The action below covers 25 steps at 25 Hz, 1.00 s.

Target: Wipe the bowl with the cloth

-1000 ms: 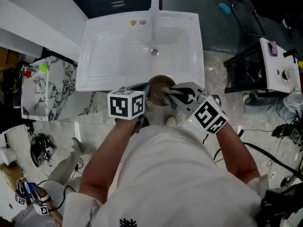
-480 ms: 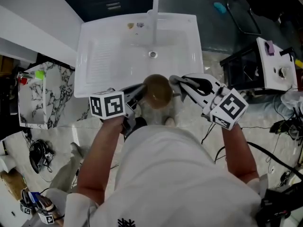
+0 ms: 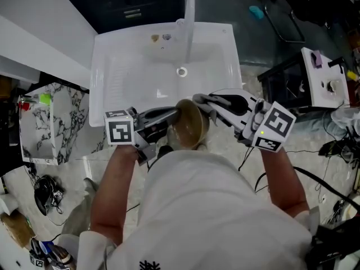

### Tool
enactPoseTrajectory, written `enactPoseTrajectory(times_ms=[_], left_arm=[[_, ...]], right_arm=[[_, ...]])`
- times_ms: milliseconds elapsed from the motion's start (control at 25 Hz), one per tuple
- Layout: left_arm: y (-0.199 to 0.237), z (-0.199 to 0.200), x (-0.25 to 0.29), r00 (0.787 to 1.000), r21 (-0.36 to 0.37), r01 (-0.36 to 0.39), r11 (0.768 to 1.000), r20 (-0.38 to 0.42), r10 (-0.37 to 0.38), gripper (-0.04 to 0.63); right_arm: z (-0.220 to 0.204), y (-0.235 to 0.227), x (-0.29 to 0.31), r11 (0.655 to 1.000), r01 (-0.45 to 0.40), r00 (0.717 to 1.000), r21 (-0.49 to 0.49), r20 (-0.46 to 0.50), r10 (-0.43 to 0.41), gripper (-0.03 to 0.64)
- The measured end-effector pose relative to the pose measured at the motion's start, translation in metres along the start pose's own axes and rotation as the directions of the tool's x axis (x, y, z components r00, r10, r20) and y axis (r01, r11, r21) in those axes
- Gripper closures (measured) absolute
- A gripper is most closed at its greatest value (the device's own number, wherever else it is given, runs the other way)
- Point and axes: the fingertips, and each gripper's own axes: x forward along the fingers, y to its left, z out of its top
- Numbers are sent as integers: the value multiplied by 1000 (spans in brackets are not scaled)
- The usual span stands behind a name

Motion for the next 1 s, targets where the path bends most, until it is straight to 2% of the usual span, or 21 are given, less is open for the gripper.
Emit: enactPoseTrajectory(times_ms=[160, 400, 640, 1000], left_arm=[[-14, 7, -6, 993, 31, 118, 993, 5, -118, 575], [-19, 16, -13, 983, 48, 181, 982, 19, -182, 574], [-21, 31, -23, 973, 69, 226, 972, 33, -228, 574], [-17, 58, -40, 966, 99, 237, 966, 85, -246, 574]], right_arm=[[8, 2, 17, 997, -58, 998, 45, 24, 57, 580], [9, 0, 35, 991, -97, 995, 90, 26, 95, 580], [-4, -6, 59, 987, -95, 995, 128, -3, 96, 580], [-23, 1, 76, 983, -93, 994, 157, -47, 101, 580]])
